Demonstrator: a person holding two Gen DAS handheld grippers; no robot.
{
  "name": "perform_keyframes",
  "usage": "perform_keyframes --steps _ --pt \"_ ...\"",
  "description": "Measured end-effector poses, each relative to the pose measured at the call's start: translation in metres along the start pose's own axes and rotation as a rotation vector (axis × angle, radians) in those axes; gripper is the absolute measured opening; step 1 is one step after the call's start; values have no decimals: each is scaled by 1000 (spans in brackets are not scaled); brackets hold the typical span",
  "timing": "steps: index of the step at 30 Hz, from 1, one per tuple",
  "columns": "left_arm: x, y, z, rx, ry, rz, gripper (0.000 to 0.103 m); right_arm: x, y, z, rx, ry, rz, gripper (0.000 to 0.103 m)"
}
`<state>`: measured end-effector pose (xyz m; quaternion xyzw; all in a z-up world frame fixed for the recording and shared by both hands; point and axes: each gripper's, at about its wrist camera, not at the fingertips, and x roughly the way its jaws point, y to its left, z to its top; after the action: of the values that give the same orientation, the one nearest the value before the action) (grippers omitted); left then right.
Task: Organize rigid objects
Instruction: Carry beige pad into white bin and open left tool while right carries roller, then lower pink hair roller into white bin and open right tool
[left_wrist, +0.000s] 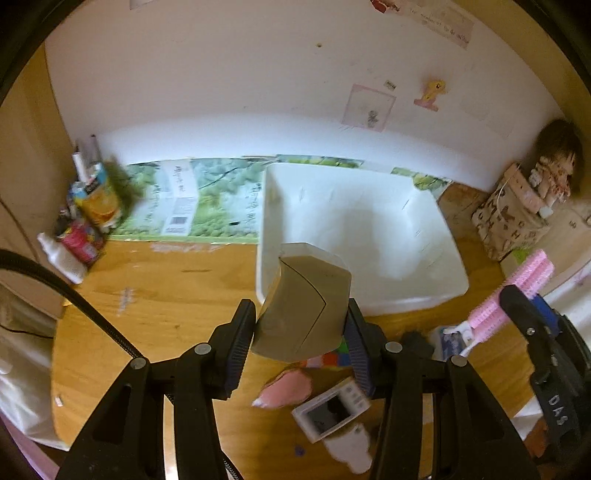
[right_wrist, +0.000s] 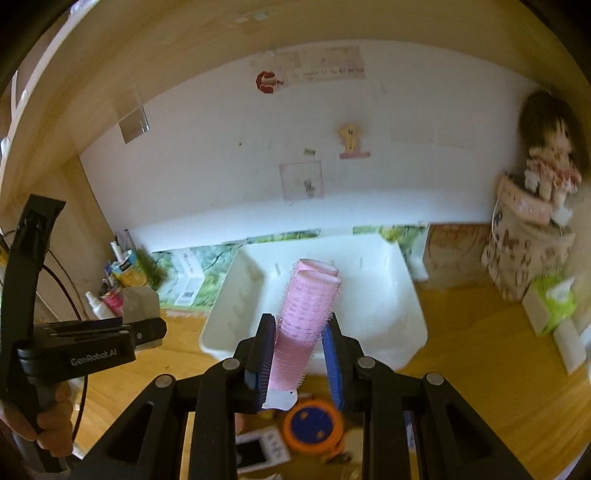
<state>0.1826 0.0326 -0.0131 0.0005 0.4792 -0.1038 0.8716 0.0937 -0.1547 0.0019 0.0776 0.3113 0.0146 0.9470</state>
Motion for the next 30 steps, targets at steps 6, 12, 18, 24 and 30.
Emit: perform_keyframes --steps 6,12,18,24,30 --pt "24 -11 10 -13 -49 -42 52 23 -13 6 -102 -65 -39 26" --pt "42 -21 20 -35 -121 -105 52 56 -27 8 -192 -74 -42 26" --pt "58 -31 31 -41 -183 -128 52 85 -39 7 -247 -73 -42 26" --pt "78 -35 40 -64 -171 -120 52 109 -49 4 -232 -33 -22 27" --pt "88 -38 47 -59 -176 -75 60 118 -48 3 -257 -26 -8 29"
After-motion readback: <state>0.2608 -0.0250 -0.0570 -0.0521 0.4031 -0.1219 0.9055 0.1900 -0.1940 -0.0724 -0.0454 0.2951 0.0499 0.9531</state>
